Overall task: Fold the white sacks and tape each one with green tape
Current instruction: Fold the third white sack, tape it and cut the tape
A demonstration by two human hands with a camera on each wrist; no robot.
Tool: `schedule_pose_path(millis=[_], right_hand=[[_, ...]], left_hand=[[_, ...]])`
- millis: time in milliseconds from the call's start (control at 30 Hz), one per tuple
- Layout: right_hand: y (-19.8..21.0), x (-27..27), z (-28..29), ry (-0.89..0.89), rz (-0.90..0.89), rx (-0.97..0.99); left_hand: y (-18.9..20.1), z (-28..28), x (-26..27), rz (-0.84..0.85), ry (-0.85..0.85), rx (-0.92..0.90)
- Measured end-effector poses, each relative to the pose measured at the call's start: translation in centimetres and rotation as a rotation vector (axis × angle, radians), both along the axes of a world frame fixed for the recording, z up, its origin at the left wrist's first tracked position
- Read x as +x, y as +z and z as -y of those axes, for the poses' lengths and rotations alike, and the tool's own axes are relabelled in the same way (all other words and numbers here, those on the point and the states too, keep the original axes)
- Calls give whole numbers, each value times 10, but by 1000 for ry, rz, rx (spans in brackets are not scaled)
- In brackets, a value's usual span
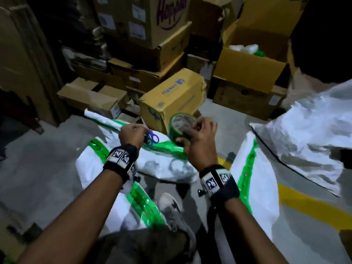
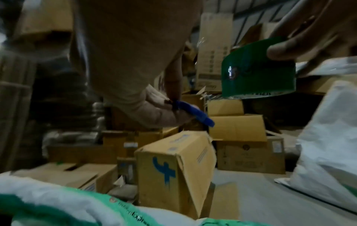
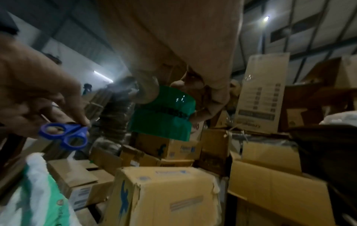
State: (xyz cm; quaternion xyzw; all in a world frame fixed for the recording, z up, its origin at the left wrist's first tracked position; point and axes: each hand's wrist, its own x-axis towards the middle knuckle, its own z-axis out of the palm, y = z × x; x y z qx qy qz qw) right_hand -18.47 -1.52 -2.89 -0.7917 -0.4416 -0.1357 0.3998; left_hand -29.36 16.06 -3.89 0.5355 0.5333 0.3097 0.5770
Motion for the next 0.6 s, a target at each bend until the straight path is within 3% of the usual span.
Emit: schedule_pose_path(millis=[100,267,467,600], right_hand=[[-32,57,-84,-104,0,-108],[-85,122,-187,-27,-227,-198],[-109,173,-271,11,-209,-302],[-120,187,-296,83,-319,-461]], left_hand=[[-32,-72,43,-60,-31,-142],[-66,-164,98,-245,-210,-267],[-104,-203,179,-250,87,-143],[-109,-214,206,-248,193,-149]])
